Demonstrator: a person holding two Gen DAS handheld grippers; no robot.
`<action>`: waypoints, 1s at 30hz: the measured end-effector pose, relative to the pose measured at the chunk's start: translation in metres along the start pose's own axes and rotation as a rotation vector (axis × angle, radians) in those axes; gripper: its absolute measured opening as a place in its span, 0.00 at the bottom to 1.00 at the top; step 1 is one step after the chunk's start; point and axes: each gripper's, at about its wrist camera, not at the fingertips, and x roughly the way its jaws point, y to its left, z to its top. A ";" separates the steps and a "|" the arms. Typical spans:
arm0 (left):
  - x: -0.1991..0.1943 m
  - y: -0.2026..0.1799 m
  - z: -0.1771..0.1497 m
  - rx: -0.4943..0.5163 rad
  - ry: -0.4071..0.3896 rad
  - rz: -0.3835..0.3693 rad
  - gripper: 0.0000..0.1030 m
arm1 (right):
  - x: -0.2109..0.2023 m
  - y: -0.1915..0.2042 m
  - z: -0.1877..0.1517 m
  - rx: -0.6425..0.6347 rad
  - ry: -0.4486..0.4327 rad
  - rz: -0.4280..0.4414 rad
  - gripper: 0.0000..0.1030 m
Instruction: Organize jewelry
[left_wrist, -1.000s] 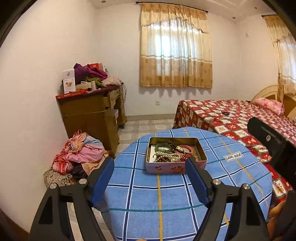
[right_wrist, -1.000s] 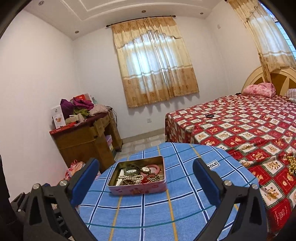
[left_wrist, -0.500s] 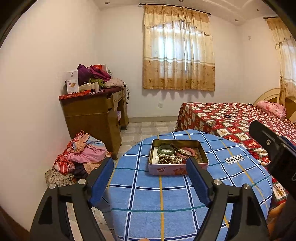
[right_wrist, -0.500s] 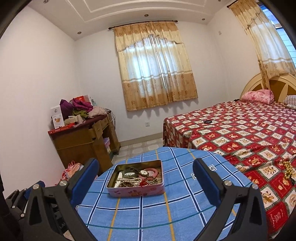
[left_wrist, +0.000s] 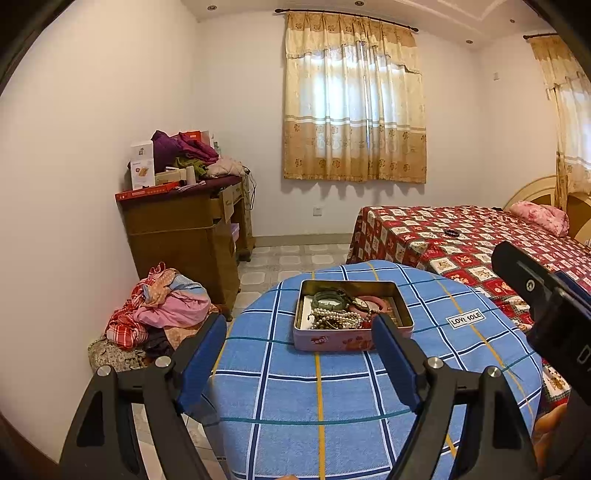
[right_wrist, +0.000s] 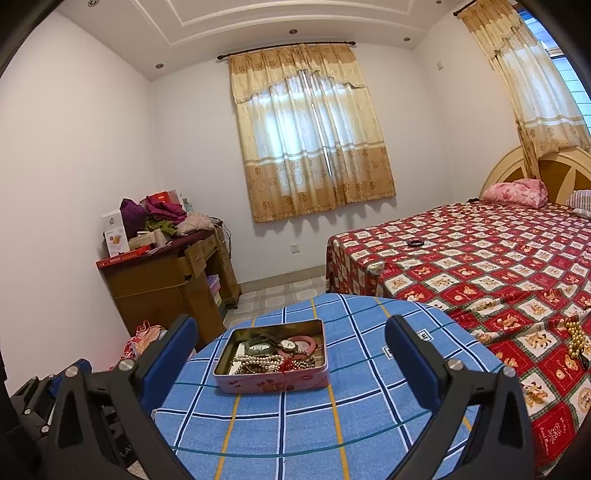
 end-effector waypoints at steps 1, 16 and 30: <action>-0.001 0.000 0.000 -0.001 0.001 -0.001 0.79 | 0.000 0.000 0.000 0.000 0.001 -0.001 1.00; -0.002 0.001 0.000 -0.002 0.000 0.000 0.79 | -0.001 0.002 0.002 0.007 -0.001 0.003 1.00; -0.002 0.004 0.002 -0.001 -0.006 0.002 0.80 | -0.002 0.003 0.002 0.009 -0.001 0.006 1.00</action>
